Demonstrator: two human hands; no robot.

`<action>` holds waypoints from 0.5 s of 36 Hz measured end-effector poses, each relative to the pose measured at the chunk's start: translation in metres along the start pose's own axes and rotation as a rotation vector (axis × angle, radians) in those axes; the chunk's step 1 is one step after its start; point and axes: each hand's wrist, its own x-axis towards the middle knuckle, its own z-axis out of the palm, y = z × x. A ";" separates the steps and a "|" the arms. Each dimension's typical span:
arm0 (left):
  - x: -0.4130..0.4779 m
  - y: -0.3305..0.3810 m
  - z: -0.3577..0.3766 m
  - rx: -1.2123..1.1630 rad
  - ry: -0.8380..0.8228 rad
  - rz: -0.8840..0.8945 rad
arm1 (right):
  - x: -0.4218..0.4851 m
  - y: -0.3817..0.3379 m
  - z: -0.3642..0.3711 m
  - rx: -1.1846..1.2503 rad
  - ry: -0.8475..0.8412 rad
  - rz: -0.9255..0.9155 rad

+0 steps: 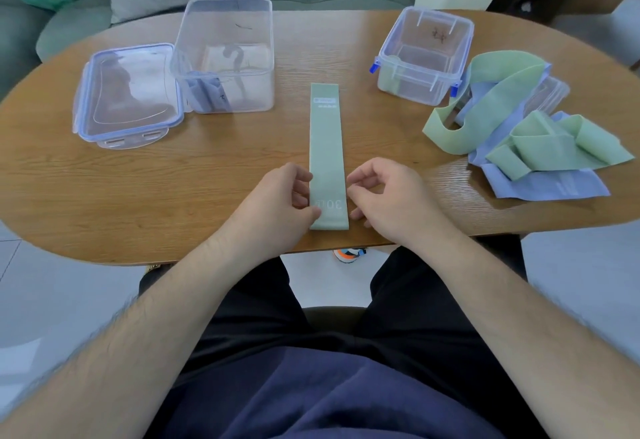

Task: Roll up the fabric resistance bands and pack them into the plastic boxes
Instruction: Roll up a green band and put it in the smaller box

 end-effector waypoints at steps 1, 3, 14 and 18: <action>0.000 -0.001 0.000 0.011 -0.008 0.000 | -0.001 0.000 -0.001 -0.001 -0.003 0.000; 0.000 -0.002 0.001 0.018 -0.026 0.000 | -0.002 0.000 -0.001 -0.005 -0.026 0.002; 0.000 -0.002 0.005 0.041 0.010 0.088 | 0.001 0.001 -0.002 -0.071 -0.055 -0.060; -0.001 -0.001 0.005 0.058 -0.007 0.127 | -0.003 -0.001 -0.006 -0.167 -0.104 -0.129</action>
